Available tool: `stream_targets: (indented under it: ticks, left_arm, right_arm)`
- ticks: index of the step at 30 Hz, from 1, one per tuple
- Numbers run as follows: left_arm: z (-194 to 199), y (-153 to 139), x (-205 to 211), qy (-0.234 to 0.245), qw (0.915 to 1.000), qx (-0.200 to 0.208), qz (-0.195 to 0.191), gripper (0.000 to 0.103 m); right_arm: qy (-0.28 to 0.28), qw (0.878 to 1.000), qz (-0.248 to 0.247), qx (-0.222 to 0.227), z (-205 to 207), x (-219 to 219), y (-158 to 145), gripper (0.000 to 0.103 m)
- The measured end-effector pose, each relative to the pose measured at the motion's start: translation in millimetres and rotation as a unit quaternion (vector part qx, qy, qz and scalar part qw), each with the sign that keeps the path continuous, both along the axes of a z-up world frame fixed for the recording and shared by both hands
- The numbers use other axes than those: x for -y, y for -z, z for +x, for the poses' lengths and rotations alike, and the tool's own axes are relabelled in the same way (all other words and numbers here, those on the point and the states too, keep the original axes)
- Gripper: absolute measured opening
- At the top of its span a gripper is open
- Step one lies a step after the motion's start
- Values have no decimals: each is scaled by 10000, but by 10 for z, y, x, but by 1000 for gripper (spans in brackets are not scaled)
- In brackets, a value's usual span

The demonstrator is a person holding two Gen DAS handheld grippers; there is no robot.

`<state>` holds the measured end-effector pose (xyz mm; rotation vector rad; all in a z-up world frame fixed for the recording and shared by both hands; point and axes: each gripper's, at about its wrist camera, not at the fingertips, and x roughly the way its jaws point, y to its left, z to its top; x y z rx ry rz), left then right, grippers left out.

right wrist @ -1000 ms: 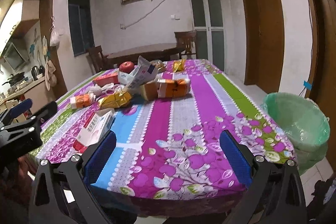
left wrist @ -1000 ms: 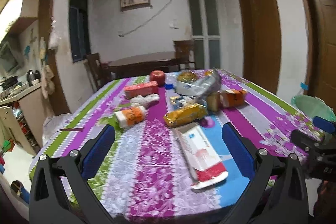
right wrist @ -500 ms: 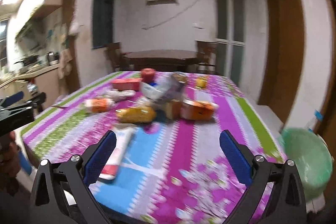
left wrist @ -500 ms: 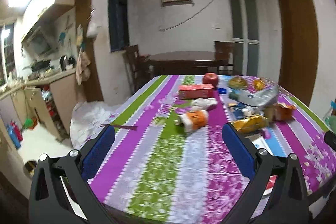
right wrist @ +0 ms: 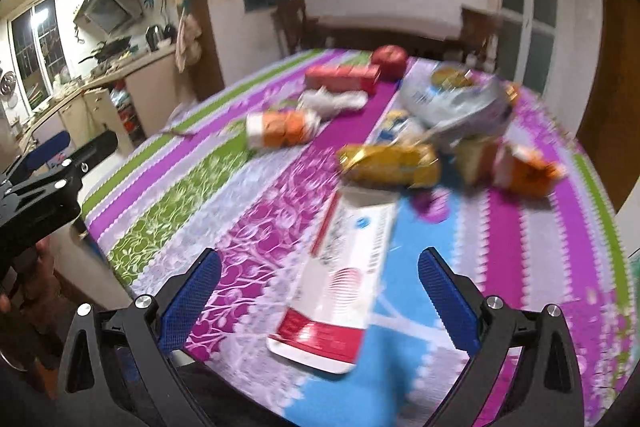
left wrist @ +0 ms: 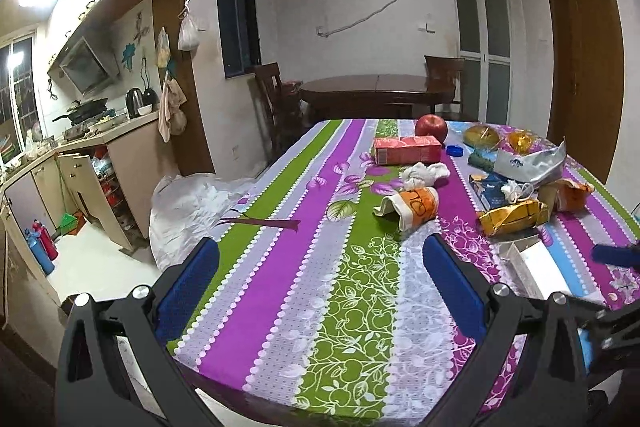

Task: Collect trash
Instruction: 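Grasp the white-and-red medicine box with the right tool while the left tool grasps the orange paper cup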

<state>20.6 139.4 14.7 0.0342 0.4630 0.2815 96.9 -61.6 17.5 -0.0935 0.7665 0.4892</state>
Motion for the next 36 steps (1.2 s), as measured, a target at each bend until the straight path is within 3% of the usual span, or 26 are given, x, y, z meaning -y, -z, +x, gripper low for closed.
stream_targets:
  ticks: [7,11,14,15,17,21,25,30,36]
  left_arm:
    - [105,61,-48,101,9997,-148,-139,98]
    - [243,101,-78,455,9976,-394,-352,98]
    - [365,110,-118,770,9936,-587,-588,98]
    - [395,106,-119,854,9927,-609,-601,98]
    - [465,99,-105,1044,9911,-653,-510,98]
    - [629,68,-49,1487,9851,-792,-332,98]
    - [875,57,32,2229,9703,-908,-229,98]
    - [1379,184,142,3203,9383,-1304,-29,98]
    - [1921,392,143,3526,9202,-1696,-110,97]
  right_arm:
    - [287,9983,-235,-445,170,-59,279,97]
    - [347,9964,-172,-750,224,4,413,85]
    - [382,9968,-236,-655,199,2,414,80]
    - [407,9970,-290,-593,183,-9,414,76]
    - [435,9970,-425,-475,160,-23,414,59]
    - [386,9977,-423,-350,117,-10,413,54]
    - [267,9988,-170,-361,114,58,405,48]
    - [272,9996,17,-39,119,189,270,47]
    - [261,9988,-150,396,173,365,41,47]
